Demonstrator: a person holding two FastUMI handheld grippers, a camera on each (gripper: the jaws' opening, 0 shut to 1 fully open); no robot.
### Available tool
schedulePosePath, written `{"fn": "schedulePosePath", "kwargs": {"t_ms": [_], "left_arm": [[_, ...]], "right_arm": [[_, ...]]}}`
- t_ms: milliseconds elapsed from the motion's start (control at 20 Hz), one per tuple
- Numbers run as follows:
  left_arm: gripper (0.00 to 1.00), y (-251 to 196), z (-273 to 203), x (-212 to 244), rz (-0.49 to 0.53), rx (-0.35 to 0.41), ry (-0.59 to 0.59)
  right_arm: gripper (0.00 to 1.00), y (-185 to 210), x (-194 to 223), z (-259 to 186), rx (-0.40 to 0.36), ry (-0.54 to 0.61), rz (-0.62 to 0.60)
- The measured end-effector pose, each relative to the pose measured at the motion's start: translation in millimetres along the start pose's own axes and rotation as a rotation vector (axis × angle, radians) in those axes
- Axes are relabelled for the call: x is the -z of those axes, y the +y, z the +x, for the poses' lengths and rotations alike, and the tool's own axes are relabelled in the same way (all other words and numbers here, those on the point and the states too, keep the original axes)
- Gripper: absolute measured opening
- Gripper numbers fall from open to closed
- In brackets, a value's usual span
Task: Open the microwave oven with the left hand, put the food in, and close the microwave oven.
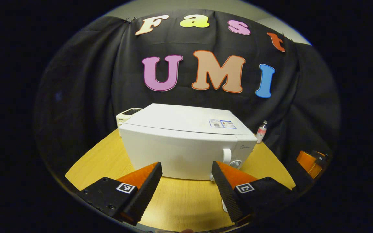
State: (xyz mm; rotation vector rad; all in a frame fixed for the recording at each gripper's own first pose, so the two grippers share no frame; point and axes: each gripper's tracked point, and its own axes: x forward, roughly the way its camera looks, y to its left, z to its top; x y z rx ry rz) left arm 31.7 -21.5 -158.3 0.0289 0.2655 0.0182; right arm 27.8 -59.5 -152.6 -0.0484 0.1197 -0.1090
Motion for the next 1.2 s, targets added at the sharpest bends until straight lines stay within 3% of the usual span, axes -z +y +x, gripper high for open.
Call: {"fn": "schedulePosePath", "kwargs": {"t_ms": [50, 350, 850, 900, 1000, 1050, 1200], "left_arm": [[0.97, 5, -1, 1, -0.008, -0.02, -0.002], [0.97, 19, -9, 0, -0.021, -0.083, -0.026], [0.97, 6, -17, 4, -0.012, -0.088, -0.013], [0.97, 5, -18, 5, -0.01, -0.088, -0.01], [0.97, 1, -16, 8, -0.01, -0.087, 0.006], [0.97, -2, -16, 9, -0.014, -0.083, 0.012], [0.97, -11, -16, 9, -0.018, -0.072, 0.016]], "right_arm": [[0.92, 0, -1, 0, -0.005, -0.005, -0.006], [0.92, 0, -7, -4, -0.03, -0.03, -0.03], [0.92, -10, -5, -7, -0.051, -0.022, -0.025], [0.99, -12, -4, -8, -0.049, -0.019, -0.018], [1.0, -18, -1, -10, -0.043, -0.011, -0.008], [0.92, -21, -1, -11, -0.041, -0.008, -0.003], [0.92, -30, 0, -14, -0.03, -0.01, 0.01]]}}
